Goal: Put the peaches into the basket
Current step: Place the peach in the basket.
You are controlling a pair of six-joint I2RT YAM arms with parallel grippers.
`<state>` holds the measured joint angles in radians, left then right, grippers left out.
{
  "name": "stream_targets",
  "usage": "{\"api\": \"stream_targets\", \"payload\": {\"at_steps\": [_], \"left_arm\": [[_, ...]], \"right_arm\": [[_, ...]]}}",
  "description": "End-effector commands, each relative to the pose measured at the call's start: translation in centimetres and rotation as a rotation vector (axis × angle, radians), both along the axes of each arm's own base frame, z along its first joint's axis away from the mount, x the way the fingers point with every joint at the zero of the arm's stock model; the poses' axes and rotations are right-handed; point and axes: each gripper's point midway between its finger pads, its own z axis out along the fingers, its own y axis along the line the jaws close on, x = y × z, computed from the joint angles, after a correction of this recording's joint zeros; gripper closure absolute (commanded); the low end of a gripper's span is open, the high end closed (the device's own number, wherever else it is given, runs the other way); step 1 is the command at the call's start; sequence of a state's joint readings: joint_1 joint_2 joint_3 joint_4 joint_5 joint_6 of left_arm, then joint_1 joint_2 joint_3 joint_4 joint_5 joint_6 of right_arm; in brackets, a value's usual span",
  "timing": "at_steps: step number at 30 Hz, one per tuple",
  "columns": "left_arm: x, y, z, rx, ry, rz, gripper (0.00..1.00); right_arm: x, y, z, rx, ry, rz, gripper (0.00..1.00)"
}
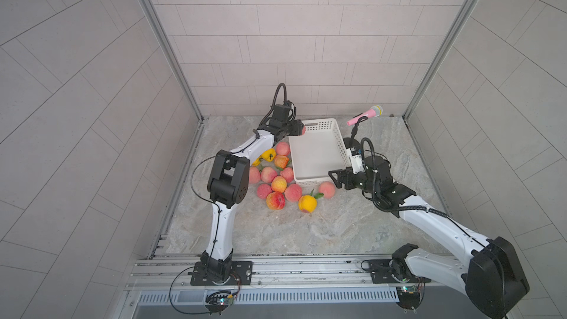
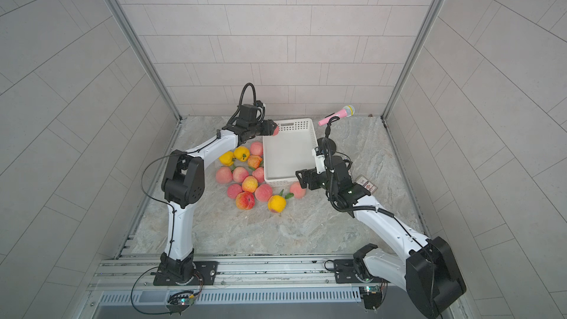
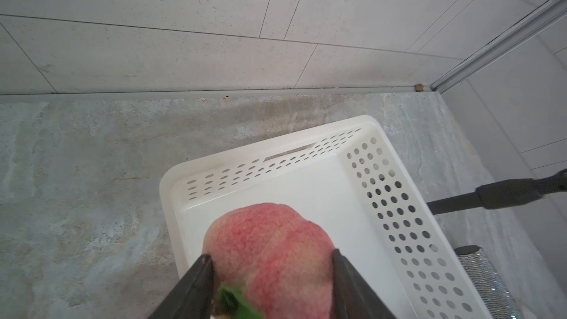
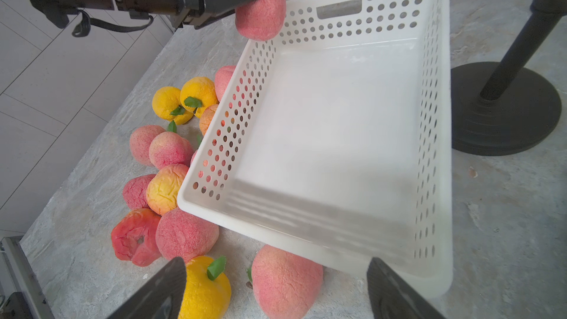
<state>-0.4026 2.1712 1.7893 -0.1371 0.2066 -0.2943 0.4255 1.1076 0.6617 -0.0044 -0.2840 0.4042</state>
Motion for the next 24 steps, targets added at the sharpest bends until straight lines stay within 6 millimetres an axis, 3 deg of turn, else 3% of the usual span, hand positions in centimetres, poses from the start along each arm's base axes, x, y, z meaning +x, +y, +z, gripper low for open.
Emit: {"api": "stream_targets", "payload": {"at_steps": [1,11,24], "left_arm": [[-0.1,-0.5,-1.8,0.150,0.010,-0.011,0.46],[0.5,-1.7,-4.1,0.374,-0.001,-0.018,0.41],[1.0,-1.5,-7.4,0.449,0.050,-0.001,0.38]], "right_arm": [[0.0,0.0,-0.4,0.001,0.004,-0.007,0.07],[0.0,0.0,-0.6,0.001,0.008,-0.006,0.07],[0.0,-0.3,-0.8,-0.016,0.007,-0.017,0.07]]}}
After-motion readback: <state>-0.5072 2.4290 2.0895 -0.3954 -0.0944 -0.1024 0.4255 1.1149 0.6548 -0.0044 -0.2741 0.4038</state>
